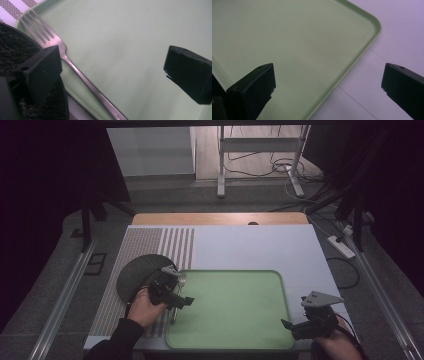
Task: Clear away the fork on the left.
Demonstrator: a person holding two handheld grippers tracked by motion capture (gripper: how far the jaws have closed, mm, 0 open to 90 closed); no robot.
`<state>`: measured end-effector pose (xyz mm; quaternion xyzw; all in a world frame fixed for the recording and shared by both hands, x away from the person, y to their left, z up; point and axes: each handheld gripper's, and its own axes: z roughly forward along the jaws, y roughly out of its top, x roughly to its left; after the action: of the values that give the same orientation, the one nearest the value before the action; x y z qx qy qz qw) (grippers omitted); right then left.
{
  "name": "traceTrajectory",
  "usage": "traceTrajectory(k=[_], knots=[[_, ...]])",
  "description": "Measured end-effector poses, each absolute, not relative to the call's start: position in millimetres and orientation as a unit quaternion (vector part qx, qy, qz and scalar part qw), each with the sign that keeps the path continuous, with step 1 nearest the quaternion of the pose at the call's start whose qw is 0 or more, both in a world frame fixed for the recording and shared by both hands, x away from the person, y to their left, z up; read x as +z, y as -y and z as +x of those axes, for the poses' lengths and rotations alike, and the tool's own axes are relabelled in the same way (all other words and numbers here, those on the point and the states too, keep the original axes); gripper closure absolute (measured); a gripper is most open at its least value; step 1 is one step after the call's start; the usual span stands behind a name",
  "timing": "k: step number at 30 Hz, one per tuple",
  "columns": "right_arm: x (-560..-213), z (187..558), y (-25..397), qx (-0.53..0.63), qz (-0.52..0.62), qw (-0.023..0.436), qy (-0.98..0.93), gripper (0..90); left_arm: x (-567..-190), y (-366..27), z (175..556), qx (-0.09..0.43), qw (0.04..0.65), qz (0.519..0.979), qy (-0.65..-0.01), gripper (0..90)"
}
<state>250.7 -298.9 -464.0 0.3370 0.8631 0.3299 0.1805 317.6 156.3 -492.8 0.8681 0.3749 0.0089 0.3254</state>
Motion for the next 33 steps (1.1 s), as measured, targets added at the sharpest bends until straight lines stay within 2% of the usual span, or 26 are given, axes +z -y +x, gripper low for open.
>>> traceTrajectory(k=[12, 33], knots=[[-463.5, 250.3, 299.4, 0.334, 0.339, 0.181, -0.86, 0.0, -489.0, -190.6, 292.8, 0.039, 0.353, 0.847, -0.395, 0.0], [-463.4, 250.1, 298.6, 0.331, 0.341, 0.187, -0.86, 0.0, -491.9, -255.3, 224.2, 0.081, 0.391, 0.801, -0.446, 0.0]])
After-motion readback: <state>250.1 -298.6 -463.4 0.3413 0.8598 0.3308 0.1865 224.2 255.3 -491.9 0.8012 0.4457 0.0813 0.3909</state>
